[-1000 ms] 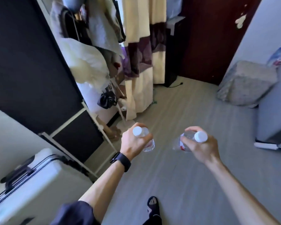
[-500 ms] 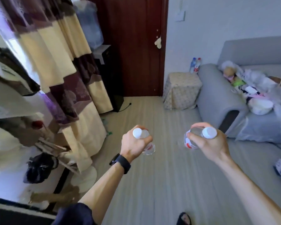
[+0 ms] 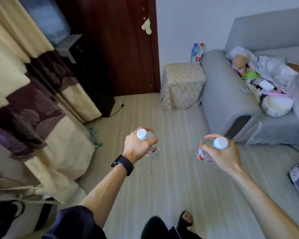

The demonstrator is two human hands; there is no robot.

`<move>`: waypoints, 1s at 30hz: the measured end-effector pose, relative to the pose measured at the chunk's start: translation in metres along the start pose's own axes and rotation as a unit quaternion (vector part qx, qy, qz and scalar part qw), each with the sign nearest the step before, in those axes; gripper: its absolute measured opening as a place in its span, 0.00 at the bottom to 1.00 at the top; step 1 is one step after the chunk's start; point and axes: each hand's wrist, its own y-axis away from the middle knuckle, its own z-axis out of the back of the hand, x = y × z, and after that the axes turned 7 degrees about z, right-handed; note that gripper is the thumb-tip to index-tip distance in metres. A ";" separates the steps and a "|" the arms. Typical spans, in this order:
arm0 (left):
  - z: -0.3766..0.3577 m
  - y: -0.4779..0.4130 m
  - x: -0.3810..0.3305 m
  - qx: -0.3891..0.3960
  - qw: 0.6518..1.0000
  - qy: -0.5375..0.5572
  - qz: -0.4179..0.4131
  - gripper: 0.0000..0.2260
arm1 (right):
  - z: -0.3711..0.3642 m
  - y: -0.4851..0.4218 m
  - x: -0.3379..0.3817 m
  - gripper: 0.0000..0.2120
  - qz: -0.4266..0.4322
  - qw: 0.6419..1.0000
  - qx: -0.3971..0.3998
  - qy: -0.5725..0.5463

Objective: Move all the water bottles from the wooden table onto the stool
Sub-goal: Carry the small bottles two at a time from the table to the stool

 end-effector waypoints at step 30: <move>-0.167 -0.536 -0.223 0.167 0.980 -0.092 0.050 0.10 | -0.029 -0.531 -0.023 0.10 -0.087 0.993 -0.069 0.027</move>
